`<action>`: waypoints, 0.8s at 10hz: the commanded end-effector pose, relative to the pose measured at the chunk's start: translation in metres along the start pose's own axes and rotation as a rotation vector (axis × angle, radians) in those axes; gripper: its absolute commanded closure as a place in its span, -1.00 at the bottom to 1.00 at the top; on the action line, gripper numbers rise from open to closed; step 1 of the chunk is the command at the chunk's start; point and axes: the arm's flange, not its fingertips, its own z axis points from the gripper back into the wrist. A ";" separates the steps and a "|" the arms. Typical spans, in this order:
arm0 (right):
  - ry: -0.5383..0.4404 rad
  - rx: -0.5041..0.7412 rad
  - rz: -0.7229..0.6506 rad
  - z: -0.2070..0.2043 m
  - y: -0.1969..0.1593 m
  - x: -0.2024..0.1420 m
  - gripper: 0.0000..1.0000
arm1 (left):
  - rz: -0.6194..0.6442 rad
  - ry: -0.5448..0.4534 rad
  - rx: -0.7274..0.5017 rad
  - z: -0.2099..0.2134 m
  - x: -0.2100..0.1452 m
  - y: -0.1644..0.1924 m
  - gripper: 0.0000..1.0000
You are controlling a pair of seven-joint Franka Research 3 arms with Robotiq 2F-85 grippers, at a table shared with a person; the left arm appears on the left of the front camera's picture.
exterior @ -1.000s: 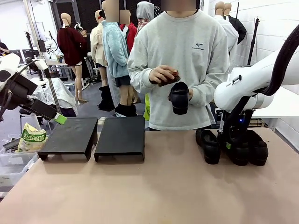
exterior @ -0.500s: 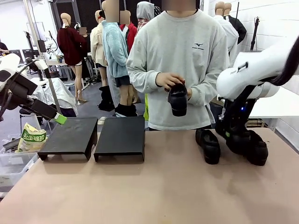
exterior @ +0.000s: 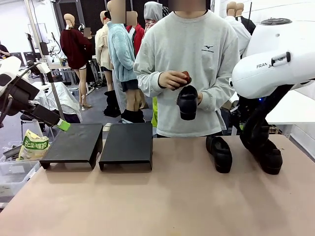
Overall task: Organize the shoes by placing them on the stand.
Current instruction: Pick up one Shoe and place it in the middle of the table.
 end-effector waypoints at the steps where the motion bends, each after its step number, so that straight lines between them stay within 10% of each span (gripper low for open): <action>1: 0.021 0.017 0.004 -0.019 -0.014 0.027 1.00 | -0.004 -0.002 -0.009 0.000 -0.001 0.001 -1.00; 4: 0.029 0.006 -0.008 -0.017 -0.010 0.011 1.00 | -0.004 -0.002 -0.009 0.000 -0.001 0.001 -1.00; 8: 0.044 -0.278 -0.163 0.021 0.119 -0.041 1.00 | -0.004 -0.002 -0.009 0.000 -0.001 0.001 -1.00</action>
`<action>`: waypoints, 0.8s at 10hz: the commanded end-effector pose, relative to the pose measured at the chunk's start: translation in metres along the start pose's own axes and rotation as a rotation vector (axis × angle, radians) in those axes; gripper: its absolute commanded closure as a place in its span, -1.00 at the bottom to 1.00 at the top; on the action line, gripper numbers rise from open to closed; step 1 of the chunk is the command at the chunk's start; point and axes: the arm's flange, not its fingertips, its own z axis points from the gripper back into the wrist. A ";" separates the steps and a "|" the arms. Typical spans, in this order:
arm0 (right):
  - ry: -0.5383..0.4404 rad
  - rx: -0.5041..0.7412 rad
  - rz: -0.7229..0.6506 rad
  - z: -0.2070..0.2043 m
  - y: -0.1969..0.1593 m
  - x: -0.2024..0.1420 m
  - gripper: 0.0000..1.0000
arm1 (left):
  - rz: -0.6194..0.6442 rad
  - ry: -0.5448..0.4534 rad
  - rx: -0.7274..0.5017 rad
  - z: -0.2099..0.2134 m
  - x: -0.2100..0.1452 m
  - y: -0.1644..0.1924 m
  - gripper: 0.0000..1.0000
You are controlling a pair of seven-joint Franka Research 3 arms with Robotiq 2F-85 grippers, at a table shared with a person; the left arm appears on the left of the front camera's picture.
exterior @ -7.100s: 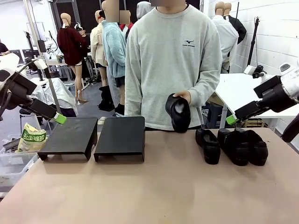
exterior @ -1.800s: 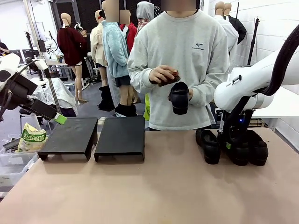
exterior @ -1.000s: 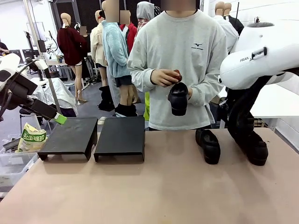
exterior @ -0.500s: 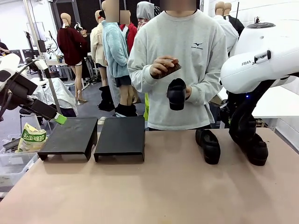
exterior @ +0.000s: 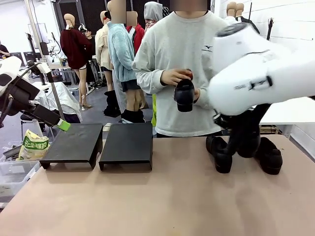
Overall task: Organize the shoes by placing them on the stand.
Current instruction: Pick up one Shoe and place it in the middle of the table.
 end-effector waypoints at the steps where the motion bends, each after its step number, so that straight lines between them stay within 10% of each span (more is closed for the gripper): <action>1: 0.047 -0.076 0.021 0.013 0.046 -0.018 1.00 | -0.003 -0.003 -0.009 0.001 -0.001 0.002 -1.00; 8: 0.346 0.321 0.149 -0.012 0.152 -0.063 1.00 | -0.003 -0.003 -0.009 0.001 -0.001 0.002 -1.00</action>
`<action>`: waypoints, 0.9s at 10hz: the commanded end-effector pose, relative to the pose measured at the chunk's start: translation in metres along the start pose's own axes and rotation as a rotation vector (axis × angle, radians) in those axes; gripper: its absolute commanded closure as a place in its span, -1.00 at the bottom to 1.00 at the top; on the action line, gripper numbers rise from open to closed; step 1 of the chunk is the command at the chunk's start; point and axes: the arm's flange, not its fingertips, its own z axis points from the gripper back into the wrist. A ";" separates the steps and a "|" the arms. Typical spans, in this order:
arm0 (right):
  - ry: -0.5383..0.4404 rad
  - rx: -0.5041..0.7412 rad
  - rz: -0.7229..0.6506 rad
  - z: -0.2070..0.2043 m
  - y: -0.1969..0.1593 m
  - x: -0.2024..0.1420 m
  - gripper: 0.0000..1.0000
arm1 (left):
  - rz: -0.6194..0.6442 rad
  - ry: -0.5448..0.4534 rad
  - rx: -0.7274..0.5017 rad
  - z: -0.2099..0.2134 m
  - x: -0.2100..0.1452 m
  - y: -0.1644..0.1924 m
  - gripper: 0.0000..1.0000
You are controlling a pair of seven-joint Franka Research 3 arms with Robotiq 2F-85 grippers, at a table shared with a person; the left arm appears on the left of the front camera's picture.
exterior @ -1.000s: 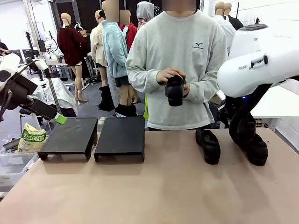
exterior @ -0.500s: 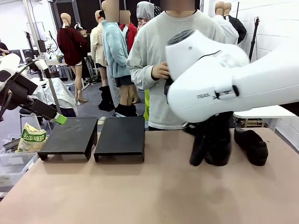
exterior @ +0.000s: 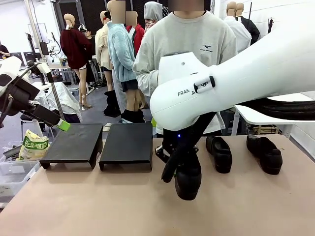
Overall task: Organize the shoes by placing them on the stand.
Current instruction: Pick up one Shoe and place it in the middle of the table.
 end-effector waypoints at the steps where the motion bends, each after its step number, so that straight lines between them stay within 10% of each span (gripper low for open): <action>1: 0.057 0.034 -0.048 -0.012 0.001 0.005 1.00 | -0.002 -0.003 -0.010 0.001 -0.001 0.002 -1.00; 6: 0.138 -0.023 -0.057 -0.057 0.017 0.020 1.00 | -0.002 -0.003 -0.010 0.001 -0.001 0.002 -1.00; 9: 0.227 -0.024 -0.012 -0.071 0.016 0.016 0.46 | -0.002 -0.003 -0.010 0.001 -0.001 0.002 -1.00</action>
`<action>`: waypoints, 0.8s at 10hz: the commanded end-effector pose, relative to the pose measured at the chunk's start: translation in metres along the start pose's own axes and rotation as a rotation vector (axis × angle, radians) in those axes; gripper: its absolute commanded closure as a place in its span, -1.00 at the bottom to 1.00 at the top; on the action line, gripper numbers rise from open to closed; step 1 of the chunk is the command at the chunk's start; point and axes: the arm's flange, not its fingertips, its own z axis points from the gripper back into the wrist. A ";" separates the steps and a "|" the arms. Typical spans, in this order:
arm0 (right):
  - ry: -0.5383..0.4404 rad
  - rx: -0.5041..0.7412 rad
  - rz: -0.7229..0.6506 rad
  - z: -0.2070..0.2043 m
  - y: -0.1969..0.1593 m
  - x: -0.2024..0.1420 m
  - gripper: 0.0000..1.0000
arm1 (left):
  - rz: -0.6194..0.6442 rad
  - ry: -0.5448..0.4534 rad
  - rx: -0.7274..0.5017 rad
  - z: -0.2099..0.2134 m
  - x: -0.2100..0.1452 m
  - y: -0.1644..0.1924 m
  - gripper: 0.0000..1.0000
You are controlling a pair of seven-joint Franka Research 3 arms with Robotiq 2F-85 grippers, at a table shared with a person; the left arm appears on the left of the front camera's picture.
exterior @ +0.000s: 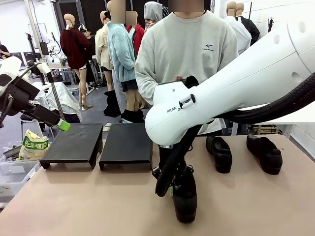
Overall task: Organize the shoes by placing them on the stand.
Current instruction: Pick up one Shoe and place it in the middle of the table, then place the Shoe from the middle of the table onto the Shoes Stand.
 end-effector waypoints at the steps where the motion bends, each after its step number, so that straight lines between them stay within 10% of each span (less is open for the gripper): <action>1: 0.042 0.003 0.036 0.003 0.001 0.005 0.06 | -0.002 -0.003 -0.010 0.001 -0.001 0.002 -1.00; 4: 0.028 0.038 0.037 0.011 -0.005 0.002 -1.00 | -0.002 -0.003 -0.010 0.001 -0.001 0.002 -1.00; 8: 0.010 0.050 0.083 0.016 -0.008 0.001 -1.00 | -0.002 -0.003 -0.010 0.001 -0.001 0.002 -1.00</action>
